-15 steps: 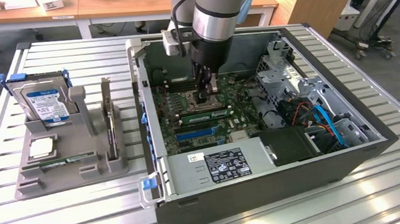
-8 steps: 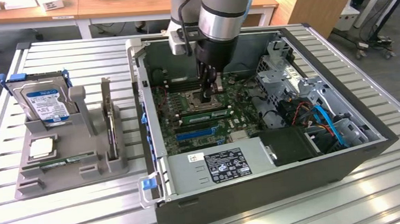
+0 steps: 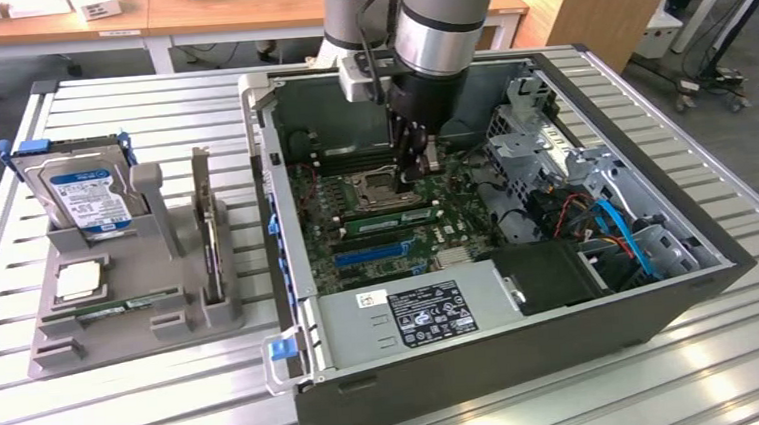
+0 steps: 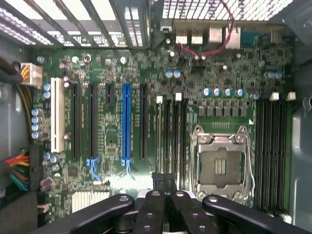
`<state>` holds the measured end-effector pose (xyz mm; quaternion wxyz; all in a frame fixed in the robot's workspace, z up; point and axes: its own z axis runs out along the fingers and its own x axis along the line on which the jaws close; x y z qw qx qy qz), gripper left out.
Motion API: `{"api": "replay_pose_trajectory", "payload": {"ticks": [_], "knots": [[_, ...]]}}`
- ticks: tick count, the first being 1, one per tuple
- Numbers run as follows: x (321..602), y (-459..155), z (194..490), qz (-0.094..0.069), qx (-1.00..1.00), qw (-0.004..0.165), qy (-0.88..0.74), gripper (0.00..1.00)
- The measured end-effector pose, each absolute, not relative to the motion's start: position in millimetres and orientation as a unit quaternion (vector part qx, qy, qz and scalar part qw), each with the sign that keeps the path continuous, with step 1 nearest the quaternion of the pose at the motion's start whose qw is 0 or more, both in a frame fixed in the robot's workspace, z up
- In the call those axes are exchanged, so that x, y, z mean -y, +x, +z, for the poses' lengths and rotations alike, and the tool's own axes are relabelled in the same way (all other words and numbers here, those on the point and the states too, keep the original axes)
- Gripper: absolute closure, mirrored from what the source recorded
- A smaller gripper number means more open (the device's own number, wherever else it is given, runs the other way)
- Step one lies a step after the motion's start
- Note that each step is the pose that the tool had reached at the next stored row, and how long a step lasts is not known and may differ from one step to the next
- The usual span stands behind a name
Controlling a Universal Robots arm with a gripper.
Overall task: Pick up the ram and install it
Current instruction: 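Press down the ram until it locks into place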
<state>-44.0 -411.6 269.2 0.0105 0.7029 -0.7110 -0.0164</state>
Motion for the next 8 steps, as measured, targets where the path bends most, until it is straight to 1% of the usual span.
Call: {"api": "replay_pose_trajectory", "payload": {"ticks": [8], "knots": [[411.5, -43.1, 269.2, -0.016, 0.711, 0.011, 0.703, 0.90]]}}
